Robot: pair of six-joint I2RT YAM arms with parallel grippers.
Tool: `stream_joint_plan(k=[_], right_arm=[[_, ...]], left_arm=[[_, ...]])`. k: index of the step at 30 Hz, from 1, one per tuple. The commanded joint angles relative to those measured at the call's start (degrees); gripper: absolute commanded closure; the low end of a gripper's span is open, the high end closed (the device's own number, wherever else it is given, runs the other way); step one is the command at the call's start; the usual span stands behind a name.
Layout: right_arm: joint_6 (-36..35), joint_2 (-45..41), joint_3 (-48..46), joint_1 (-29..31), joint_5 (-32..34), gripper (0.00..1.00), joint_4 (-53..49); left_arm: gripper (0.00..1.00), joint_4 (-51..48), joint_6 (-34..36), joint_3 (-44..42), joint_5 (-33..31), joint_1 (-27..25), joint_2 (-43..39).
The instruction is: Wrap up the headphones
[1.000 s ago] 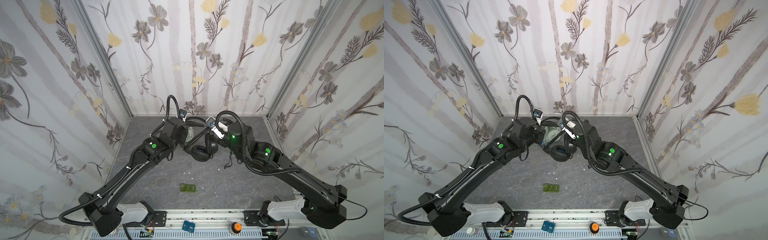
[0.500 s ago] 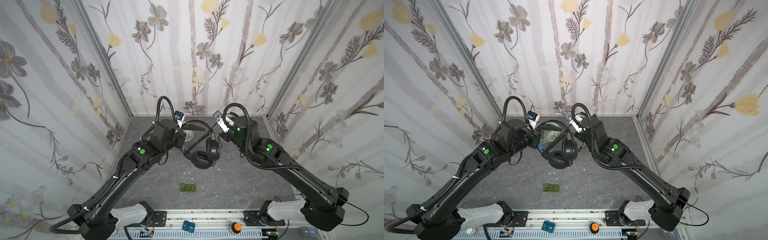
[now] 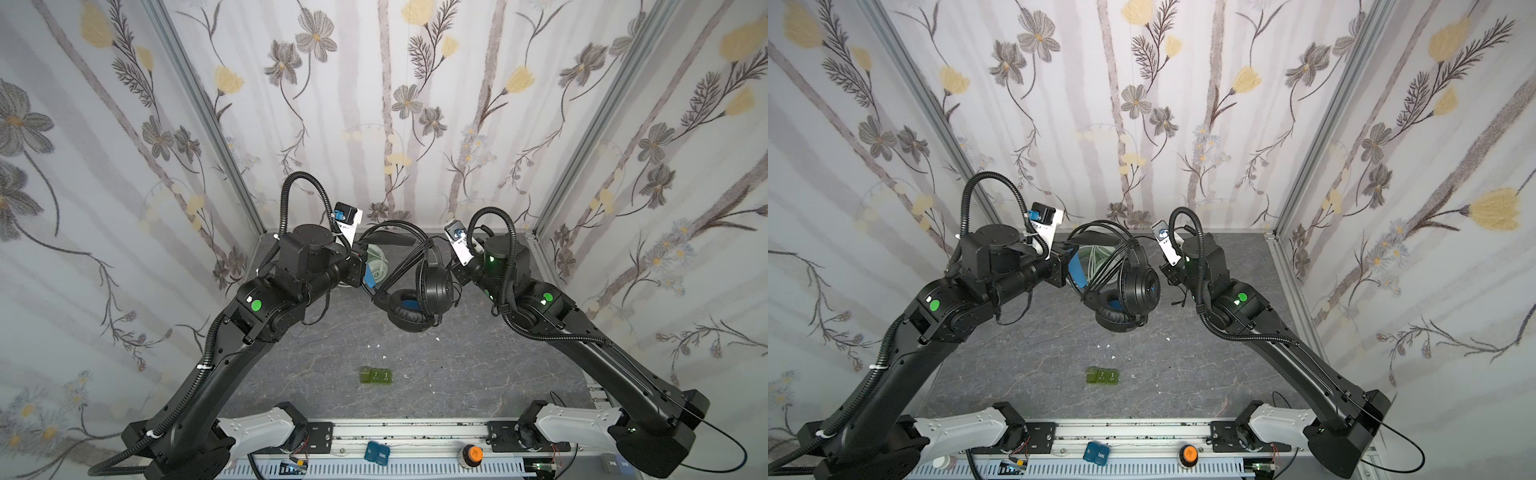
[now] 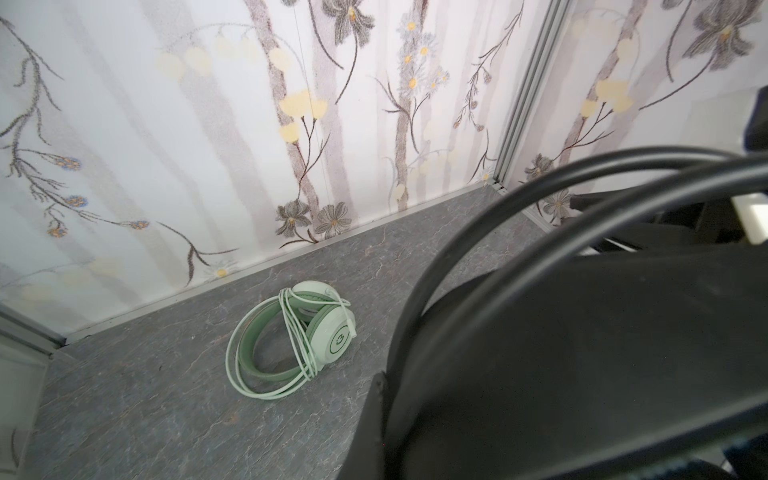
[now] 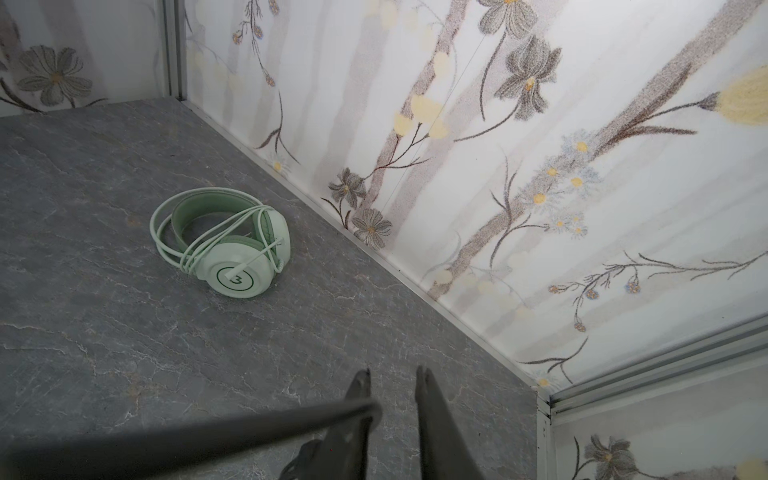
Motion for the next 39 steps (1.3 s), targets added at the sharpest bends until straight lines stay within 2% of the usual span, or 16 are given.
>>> stream_joint_plan(k=[1,11,20,28,39], right_arm=[[4.45,-0.54,-1.43,-1.21,-4.5,0.78,5.53],[10.87,-2.37,-7.67,-4.81,-11.89,0.79,13.05],[13.28,-7.04,-18.2,-4.9,-19.66,0.77,23.26],[16.23,-8.51,-23.82,-4.98,-22.65,0.75,28.38],[18.58,-10.99,-30.88,-5.16,-26.07,0.59,31.58]], left_arm=[[1.0,4.46,-3.28,2.29,3.96,0.0,0.15],[1.0,7.63,-7.82,7.1,8.47,0.14,0.52],[1.0,11.33,-12.27,7.21,8.88,0.11,0.37],[1.0,13.04,-14.23,9.04,9.5,0.11,1.48],[1.0,11.89,-13.75,12.28,8.94,0.41,3.24]])
